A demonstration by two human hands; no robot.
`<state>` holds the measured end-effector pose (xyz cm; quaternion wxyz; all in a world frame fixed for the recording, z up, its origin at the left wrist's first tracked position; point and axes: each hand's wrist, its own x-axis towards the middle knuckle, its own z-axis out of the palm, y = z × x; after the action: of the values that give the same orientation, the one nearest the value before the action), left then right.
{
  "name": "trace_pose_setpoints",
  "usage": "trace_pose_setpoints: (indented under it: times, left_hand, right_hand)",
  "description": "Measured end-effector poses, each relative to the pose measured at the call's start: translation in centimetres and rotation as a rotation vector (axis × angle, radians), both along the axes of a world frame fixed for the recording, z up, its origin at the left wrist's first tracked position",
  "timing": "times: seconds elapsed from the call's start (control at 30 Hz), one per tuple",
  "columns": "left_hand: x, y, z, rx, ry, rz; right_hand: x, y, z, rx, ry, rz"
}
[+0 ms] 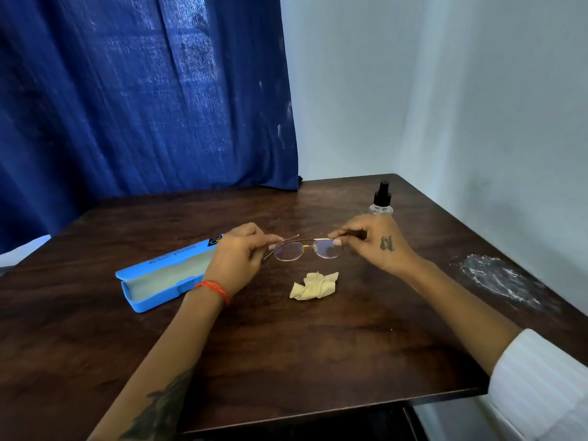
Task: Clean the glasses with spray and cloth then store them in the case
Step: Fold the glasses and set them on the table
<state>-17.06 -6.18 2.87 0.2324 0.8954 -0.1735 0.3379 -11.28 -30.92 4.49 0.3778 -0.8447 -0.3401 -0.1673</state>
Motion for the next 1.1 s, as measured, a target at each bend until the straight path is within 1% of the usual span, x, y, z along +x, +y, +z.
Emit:
trace_pose_setpoints:
  times: [0.13,0.2,0.23,0.27,0.3,0.47,0.53,0.63,0.73,0.83,0.9,1.1]
  left_hand:
    - [0.0,0.1,0.1,0.236,-0.107,0.013]
    - [0.0,0.2,0.2,0.295,-0.13,0.009]
    - [0.0,0.2,0.1,0.311,-0.145,0.005]
    - [0.1,0.3,-0.1,0.318,-0.161,0.002]
    - [0.3,0.3,-0.4,0.322,-0.176,-0.002]
    - [1.1,0.1,-1.4,0.363,-0.234,-0.002]
    - [1.3,0.0,-1.7,0.389,-0.239,-0.008]
    - [1.4,-0.1,-1.9,0.457,-0.217,-0.015]
    - [1.5,-0.3,-2.5,0.502,-0.196,-0.032]
    - [1.5,-0.3,-2.8,0.55,-0.171,-0.051]
    - [1.5,-0.4,-2.8,0.583,-0.156,-0.061]
    - [1.2,-0.5,-2.8,0.594,-0.097,-0.08]
  right_hand:
    - [0.7,-0.5,1.5,-0.01,0.392,0.156]
    - [1.0,-1.0,1.9,-0.014,0.511,0.237]
    - [1.1,-1.2,1.9,-0.032,0.521,0.252]
    - [1.1,-1.3,1.9,-0.064,0.475,0.253]
    - [1.0,-1.2,1.9,-0.104,0.383,0.242]
    - [1.4,-0.1,0.1,-0.191,-0.254,0.057]
    - [1.7,0.0,-0.9,-0.22,-0.468,0.01]
    - [2.1,0.2,-2.2,-0.302,-0.688,-0.013]
    - [2.2,0.1,-3.3,-0.394,-0.813,-0.017]
    - [1.9,-0.1,-3.9,-0.466,-0.879,-0.019]
    - [2.0,-0.2,-4.1,-0.495,-0.872,-0.004]
    - [1.7,-0.1,-4.5,-0.643,-0.81,0.007]
